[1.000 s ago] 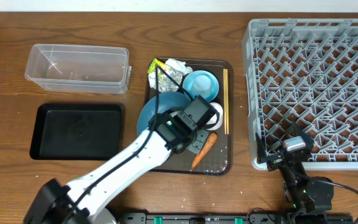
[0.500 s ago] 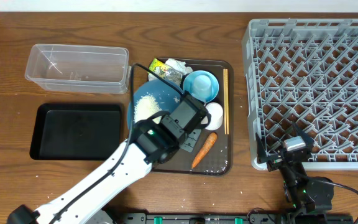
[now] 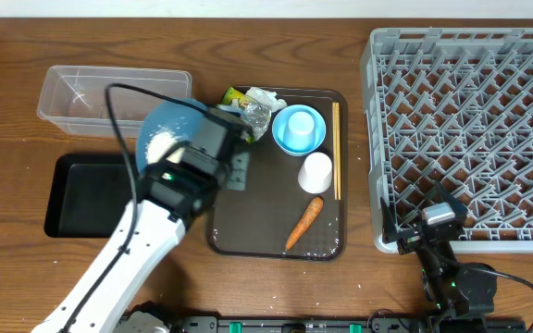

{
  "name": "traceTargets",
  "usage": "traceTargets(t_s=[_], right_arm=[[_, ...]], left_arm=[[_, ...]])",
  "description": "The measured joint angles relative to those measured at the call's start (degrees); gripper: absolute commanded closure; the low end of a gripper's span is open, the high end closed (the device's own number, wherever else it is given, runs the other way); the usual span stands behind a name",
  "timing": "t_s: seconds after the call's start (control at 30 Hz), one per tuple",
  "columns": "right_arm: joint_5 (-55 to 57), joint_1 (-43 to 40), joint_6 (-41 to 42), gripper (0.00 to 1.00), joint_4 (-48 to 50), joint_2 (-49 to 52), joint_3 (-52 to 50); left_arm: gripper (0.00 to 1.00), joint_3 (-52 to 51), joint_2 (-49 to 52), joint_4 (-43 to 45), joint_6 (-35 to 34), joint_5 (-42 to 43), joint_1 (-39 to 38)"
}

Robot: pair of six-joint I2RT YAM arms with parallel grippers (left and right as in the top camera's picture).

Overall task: Sort waste into correct bins and load items into the dishwasher rack
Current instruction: 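Lift the blue plate with the left gripper over the black tray, then tilt the blue plate with the left gripper to dump rice onto black tray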

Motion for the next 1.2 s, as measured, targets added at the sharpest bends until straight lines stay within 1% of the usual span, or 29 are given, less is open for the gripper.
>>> traceTargets(t_s=[0.2,0.53,0.8,1.07,1.2], right_arm=[[0.0,0.0,0.0,0.01,0.0,0.0,0.0],[0.0,0.0,0.0,0.01,0.0,0.0,0.0],[0.0,0.0,0.0,0.01,0.0,0.0,0.0],[0.0,0.0,0.0,0.01,0.0,0.0,0.0],[0.0,0.0,0.0,0.01,0.0,0.0,0.0]], left_arm=[[0.94,0.0,0.0,0.7,0.1,7.0,9.2],[0.94,0.0,0.0,1.0,2.8,27.4,26.3],[0.94,0.0,0.0,-0.5,3.8,40.1,33.9],[0.94,0.0,0.0,-2.7,4.7,46.8,40.2],[0.94,-0.2,0.0,-2.9,6.2,52.1,43.5]])
